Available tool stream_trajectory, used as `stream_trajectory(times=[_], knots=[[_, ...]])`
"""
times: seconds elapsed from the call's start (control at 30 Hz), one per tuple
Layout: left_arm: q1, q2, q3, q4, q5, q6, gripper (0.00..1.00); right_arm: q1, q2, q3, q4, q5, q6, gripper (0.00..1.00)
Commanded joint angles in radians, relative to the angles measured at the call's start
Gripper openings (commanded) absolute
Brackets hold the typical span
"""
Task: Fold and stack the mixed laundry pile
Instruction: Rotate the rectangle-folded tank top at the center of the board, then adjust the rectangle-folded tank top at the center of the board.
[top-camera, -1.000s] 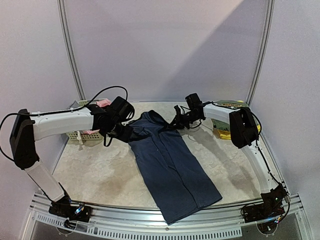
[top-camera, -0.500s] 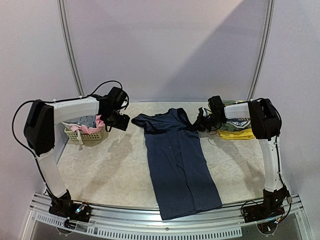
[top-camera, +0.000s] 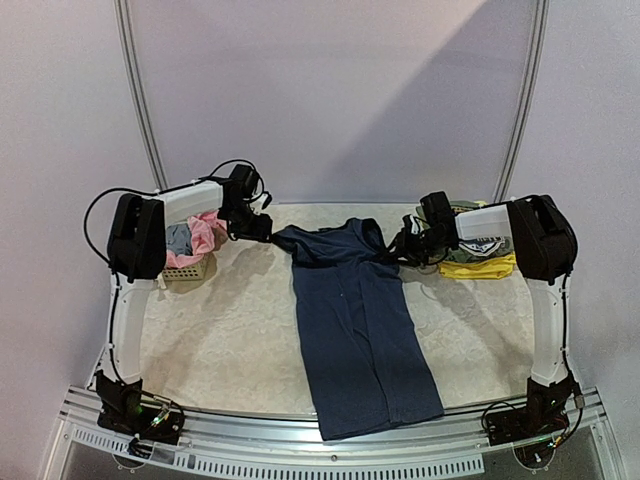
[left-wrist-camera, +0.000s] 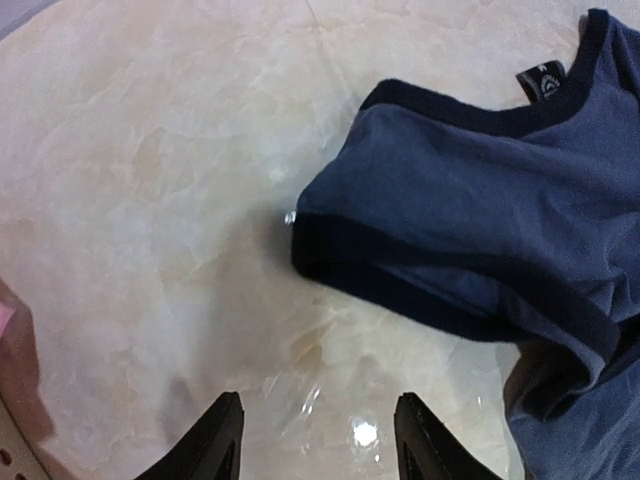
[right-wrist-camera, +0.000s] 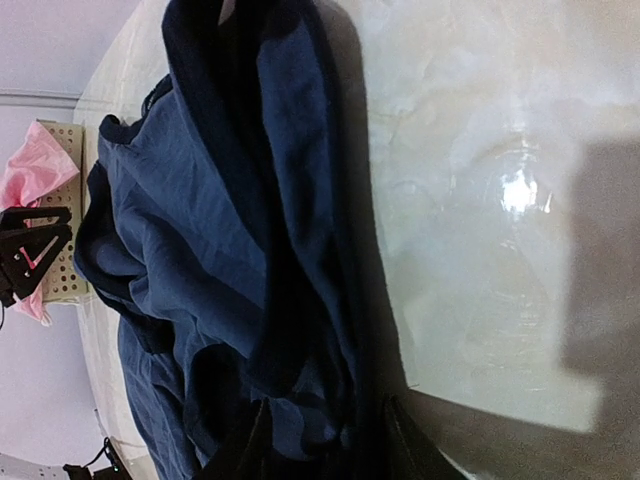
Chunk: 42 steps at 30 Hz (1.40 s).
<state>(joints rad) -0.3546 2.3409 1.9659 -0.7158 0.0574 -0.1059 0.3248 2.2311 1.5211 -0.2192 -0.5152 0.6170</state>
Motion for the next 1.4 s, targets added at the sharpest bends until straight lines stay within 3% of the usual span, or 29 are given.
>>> stream_trajectory(times=[0.0, 0.33, 0.5, 0.7, 0.87, 1.0, 1.13, 1.37], knots=[[0.019, 0.108, 0.142, -0.067, 0.090, 0.003, 0.52, 0.014, -0.050, 0.000, -0.034, -0.008, -0.030, 0.39], [0.049, 0.277, 0.350, -0.129, 0.160, 0.003, 0.46, 0.049, -0.149, -0.061, -0.064, 0.035, -0.068, 0.43], [0.049, 0.301, 0.359, -0.086, 0.196, -0.008, 0.28, 0.066, -0.183, -0.088, -0.070, 0.049, -0.080, 0.43], [0.050, 0.339, 0.417, -0.053, 0.228, -0.002, 0.17, 0.080, -0.222, -0.115, -0.082, 0.066, -0.092, 0.42], [0.048, 0.331, 0.437, -0.022, 0.245, -0.003, 0.00, 0.081, -0.255, -0.152, -0.090, 0.092, -0.100, 0.43], [0.030, 0.285, 0.445, -0.011, 0.225, 0.022, 0.00, 0.082, -0.281, -0.161, -0.123, 0.155, -0.108, 0.47], [0.015, 0.255, 0.492, -0.022, 0.209, 0.033, 0.00, 0.081, -0.286, -0.153, -0.155, 0.222, -0.117, 0.61], [0.000, 0.243, 0.589, -0.045, 0.144, 0.034, 0.00, 0.082, -0.300, -0.161, -0.167, 0.248, -0.129, 0.65]])
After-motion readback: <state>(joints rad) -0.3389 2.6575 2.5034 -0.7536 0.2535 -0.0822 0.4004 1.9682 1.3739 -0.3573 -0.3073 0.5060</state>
